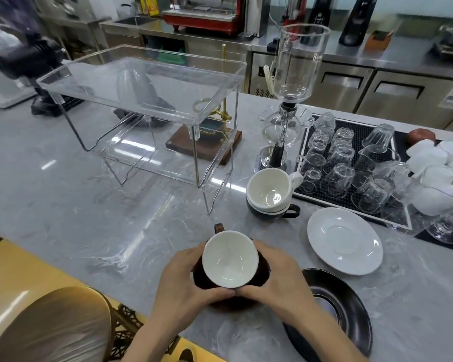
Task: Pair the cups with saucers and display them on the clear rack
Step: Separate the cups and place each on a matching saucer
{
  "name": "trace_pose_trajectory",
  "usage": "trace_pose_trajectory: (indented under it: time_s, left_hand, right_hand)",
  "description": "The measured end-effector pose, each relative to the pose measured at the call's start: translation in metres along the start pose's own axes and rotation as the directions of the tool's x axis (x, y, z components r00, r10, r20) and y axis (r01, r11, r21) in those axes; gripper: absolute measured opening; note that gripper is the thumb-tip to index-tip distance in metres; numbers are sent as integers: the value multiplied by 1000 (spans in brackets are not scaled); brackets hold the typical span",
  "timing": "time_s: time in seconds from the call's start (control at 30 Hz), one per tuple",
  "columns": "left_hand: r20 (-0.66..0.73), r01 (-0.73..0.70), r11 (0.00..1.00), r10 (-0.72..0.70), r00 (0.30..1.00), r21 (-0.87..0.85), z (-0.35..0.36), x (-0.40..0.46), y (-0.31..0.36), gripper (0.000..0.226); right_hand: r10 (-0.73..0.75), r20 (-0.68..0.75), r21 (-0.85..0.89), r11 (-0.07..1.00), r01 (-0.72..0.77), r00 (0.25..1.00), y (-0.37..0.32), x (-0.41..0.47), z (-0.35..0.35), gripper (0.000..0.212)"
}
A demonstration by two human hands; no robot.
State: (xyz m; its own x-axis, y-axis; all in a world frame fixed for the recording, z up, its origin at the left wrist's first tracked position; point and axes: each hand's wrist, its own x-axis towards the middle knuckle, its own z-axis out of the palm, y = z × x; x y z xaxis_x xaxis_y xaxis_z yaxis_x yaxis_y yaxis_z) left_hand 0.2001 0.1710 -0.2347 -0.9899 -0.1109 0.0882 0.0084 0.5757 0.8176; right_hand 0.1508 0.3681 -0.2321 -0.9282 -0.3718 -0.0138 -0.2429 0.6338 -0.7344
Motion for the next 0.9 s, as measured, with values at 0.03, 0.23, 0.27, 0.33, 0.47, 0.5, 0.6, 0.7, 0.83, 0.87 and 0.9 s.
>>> trace_pose_trajectory:
  time_s: [0.03,0.23,0.27,0.33,0.47,0.5,0.6,0.7,0.83,0.87,0.9]
  left_hand:
    - [0,4,1000,-4,1000,4,0,0,0,82]
    - [27,-13,999,12,1000,46,0,2,-1,81]
    - [33,-15,999,13,999,52,0,2,-1,82]
    - [51,-28,998,25,998,61,-2,1,1,85]
    - [72,-30,997,25,997,69,-4,3,5,89]
    - [75,-26,997,21,997,66,-4,2,5,91]
    - [86,-5,998,-1,996,63,-5,2,7,92]
    - [89,-1,998,-5,996,65,-5,1,9,93]
    - [90,-20,999,17,996,31,-8,1,11,98]
    - [78,-17,1000,15,997,19,-7,0,8,94]
    - [66,10,1000,-10,998,6,-7,-1,5,94]
  right_hand:
    - [1,1,5,1000,-1,1000,0,0,0,82]
    - [-4,3,-2,1000,4,1000,0,-1,-2,80]
    - [-6,3,-7,1000,6,1000,-1,-1,-2,80]
    - [-7,7,-12,1000,8,1000,-1,-1,-3,80]
    - [0,20,-14,1000,0,1000,0,0,-3,80]
    - [-2,20,-9,1000,2,1000,0,0,-3,81]
    - [-13,14,10,1000,13,1000,-1,-1,-4,81]
    - [-21,17,22,1000,21,1000,-3,-2,-4,80]
    - [-29,34,31,999,28,999,-6,-4,-7,84]
    - [-35,34,40,999,34,999,-6,-5,-8,84]
    - [-42,28,40,998,40,999,-7,-7,-10,83]
